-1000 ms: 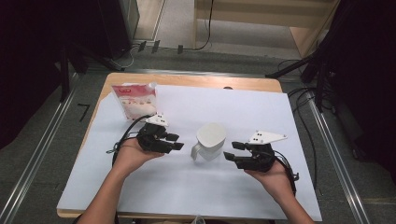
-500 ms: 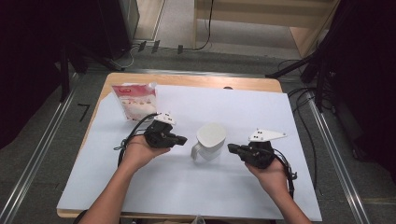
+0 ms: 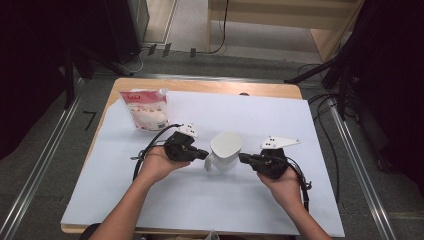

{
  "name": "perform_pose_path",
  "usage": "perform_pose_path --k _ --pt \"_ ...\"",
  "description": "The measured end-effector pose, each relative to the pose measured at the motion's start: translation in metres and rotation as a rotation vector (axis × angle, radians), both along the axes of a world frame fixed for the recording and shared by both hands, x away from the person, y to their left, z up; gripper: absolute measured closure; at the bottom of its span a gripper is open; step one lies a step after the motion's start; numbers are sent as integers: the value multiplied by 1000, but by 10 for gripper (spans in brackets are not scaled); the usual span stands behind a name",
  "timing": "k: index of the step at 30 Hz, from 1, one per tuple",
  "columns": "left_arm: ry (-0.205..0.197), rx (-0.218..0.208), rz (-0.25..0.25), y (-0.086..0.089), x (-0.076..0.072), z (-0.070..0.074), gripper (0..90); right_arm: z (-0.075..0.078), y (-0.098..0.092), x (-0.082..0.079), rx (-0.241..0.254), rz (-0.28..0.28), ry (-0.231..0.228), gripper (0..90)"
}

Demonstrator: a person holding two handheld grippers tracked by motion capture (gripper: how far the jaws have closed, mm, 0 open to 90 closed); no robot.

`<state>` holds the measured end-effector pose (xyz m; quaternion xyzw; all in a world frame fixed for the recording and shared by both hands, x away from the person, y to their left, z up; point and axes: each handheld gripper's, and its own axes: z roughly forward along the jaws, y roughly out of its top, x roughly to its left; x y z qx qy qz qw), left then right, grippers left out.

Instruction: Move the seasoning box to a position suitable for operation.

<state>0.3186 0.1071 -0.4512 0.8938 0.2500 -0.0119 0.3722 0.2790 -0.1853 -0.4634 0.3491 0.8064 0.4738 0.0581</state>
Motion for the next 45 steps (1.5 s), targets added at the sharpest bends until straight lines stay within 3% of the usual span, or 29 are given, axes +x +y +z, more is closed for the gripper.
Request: perform_pose_path --k 7,15,20,25,31,39,45 --pt "0 -4 6 -6 -4 2 900 -2 3 1 -27 -17 -13 900" --pt "-1 9 28 -10 -9 3 900 -3 2 6 -19 -37 -11 900" --pt "33 9 49 -14 -13 3 900 -3 3 9 -18 -47 -12 900" --pt "7 13 43 -22 -20 6 900 -2 4 14 -27 -64 -13 900" --pt "-4 -42 48 -24 -24 8 900 0 4 18 -24 -76 -11 900" --pt "-11 -14 45 -34 -23 5 900 0 5 24 -39 -77 -11 900" --pt "-1 -16 31 -47 -24 1 900 0 9 32 -51 -74 -16 900"
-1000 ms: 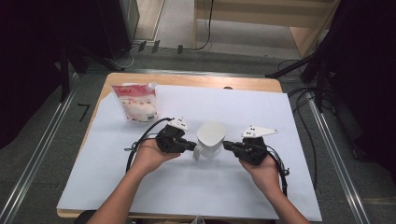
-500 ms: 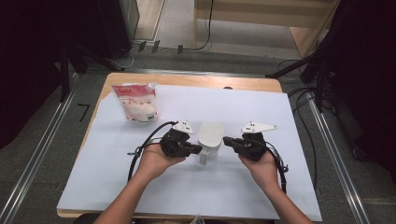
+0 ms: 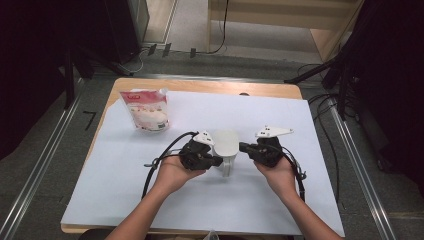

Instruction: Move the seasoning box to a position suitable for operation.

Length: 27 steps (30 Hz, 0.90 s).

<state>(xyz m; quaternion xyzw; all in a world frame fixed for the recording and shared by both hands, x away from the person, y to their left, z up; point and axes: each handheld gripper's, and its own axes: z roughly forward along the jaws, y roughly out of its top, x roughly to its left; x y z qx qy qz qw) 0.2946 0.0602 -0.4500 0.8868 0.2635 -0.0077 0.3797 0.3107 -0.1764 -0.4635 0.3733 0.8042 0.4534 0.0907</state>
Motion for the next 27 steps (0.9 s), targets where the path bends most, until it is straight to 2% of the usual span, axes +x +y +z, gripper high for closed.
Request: perform_pose_path --k 5,6,9,10,14,16,18,19,20,22,25,27 --pt "-6 5 2 -9 -1 -4 900 0 2 5 3 -4 4 900" --pt "11 -7 1 -10 0 -5 900 0 2 5 8 -5 0 900" --pt "19 -11 -12 -8 2 -5 900 -1 0 5 14 3 5 900" --pt "54 -29 -16 -5 3 -5 877 -1 -2 5 16 0 3 900" --pt "45 -35 -26 6 3 2 835 5 -7 1 28 -6 -8 900" --pt "24 -25 -48 17 1 10 794 11 -14 -6 44 -8 -12 900" --pt "16 -15 -51 21 0 12 771 13 -16 -8 43 -3 -16 900" --pt "13 -17 -55 25 1 14 767 16 -18 -15 32 3 -23 900" --pt "15 -27 -55 28 1 15 767 16 -18 -15 32 3 -23 900" --pt "6 -14 -53 35 3 17 742 18 -19 -22 27 9 -29 900" --pt "2 -17 -38 45 8 19 700 21 -19 -30 33 15 -21 900" --pt "-6 -15 -40 50 9 21 643 23 -21 -41 37 23 -14 900"
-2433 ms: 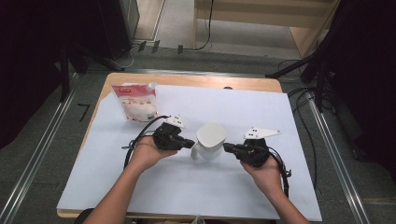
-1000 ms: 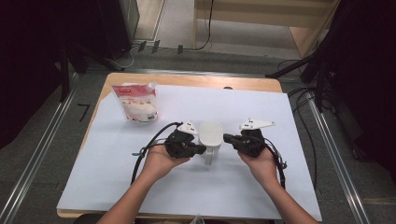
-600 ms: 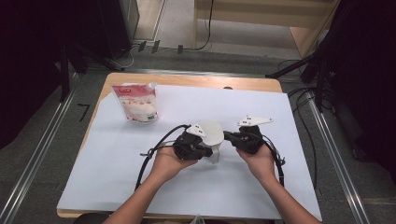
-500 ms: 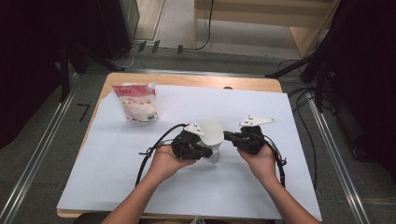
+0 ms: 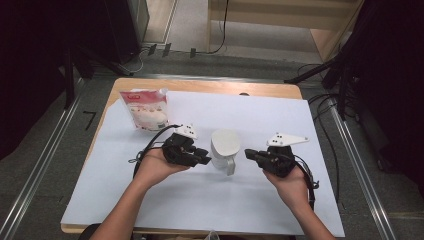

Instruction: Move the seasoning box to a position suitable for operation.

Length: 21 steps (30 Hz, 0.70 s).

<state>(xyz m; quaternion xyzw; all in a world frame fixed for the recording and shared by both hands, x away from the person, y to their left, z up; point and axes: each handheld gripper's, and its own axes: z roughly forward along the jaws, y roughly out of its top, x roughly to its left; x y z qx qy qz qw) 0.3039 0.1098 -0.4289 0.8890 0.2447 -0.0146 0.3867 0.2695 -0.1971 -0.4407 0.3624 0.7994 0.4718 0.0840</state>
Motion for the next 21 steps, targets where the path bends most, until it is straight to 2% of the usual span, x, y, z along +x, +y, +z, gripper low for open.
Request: perform_pose_path --k 2,6,8,12,14,16,21 --pt "-5 0 -7 4 2 1 582 1 1 -7 6 5 4 900" --pt "-12 12 1 10 5 1 548 1 8 -16 8 29 4 900" --pt "-9 2 11 12 7 0 516 -1 11 -18 7 39 4 900" --pt "-18 18 15 13 9 -2 464 -3 18 -19 6 57 12 900" --pt "1 10 24 14 8 -2 425 -7 26 -21 12 76 17 900" --pt "-12 17 26 14 7 -1 418 -10 32 -22 11 87 22 900" --pt "-9 30 35 14 7 -2 396 -17 45 -22 -10 113 22 900"
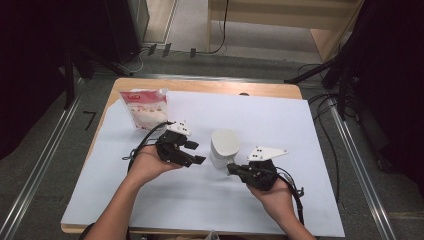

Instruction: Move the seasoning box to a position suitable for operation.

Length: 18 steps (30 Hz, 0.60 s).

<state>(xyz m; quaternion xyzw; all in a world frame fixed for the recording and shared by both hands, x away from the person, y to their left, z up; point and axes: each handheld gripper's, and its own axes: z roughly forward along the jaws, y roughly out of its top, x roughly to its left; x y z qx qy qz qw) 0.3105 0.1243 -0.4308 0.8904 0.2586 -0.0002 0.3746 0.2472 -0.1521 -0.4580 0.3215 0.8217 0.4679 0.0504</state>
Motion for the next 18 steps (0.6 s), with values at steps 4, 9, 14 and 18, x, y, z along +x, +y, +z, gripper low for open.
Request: perform_pose_path --k 4,9,14,18 --pt "-6 2 3 2 -1 0 396 -4 8 1 -21 2 1 900" --pt "-5 -8 18 5 0 0 395 -9 13 3 -28 9 -1 900" --pt "-9 -3 15 5 0 0 394 -10 16 2 -32 0 -4 900" --pt "-9 -11 17 3 -1 -1 394 -4 23 -6 -36 22 -38 900"
